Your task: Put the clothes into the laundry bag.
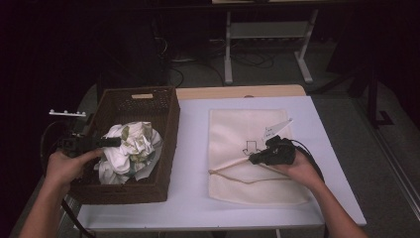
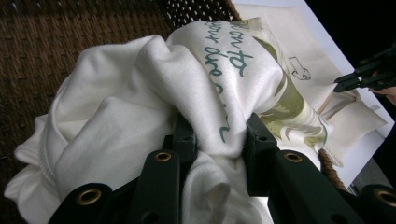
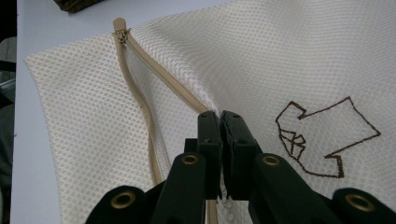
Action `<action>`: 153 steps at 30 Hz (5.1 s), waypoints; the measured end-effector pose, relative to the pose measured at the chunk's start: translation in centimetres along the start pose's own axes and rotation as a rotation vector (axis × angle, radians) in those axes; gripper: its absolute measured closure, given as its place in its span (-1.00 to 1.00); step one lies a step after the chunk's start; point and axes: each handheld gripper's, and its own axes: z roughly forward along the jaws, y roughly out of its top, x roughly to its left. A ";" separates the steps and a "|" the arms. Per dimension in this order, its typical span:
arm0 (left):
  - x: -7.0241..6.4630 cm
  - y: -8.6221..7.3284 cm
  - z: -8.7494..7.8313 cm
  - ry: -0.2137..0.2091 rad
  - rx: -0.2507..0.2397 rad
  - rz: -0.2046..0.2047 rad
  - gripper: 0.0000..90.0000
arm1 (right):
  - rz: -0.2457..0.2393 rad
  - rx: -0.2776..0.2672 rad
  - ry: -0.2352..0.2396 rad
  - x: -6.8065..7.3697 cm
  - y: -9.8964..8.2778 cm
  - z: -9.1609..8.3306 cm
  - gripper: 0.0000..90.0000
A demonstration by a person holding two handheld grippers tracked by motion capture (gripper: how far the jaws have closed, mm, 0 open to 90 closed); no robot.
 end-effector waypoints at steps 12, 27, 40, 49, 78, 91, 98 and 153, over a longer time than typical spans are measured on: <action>0.4 -0.8 3.6 0.332 0.277 0.066 -0.35 | -0.015 0.024 -0.003 0.1 0.1 0.5 0.91; 2.9 -1.5 8.5 0.193 0.491 -0.036 0.50 | -0.017 0.027 0.001 0.3 0.2 0.6 0.91; 2.4 -0.8 4.7 -0.102 0.215 -0.112 0.70 | -0.009 0.015 0.004 0.0 0.3 0.5 0.91; 1.7 -0.6 3.3 -0.094 0.170 -0.085 0.71 | 0.003 0.005 0.009 -0.1 0.3 0.2 0.92; 1.4 -0.6 11.0 0.513 0.529 0.098 0.47 | -0.034 0.017 0.009 0.6 0.8 1.0 0.92; 2.6 -0.9 6.5 0.195 0.272 -0.058 0.65 | -0.016 -0.009 0.019 0.0 0.7 0.5 0.92; 1.7 -0.2 5.1 0.062 0.185 -0.061 0.66 | -0.001 -0.016 0.018 -0.1 0.6 0.2 0.93; -18.8 14.9 -5.9 -0.341 -0.212 0.272 0.66 | 0.055 -0.037 -0.132 -2.8 2.3 -3.0 0.94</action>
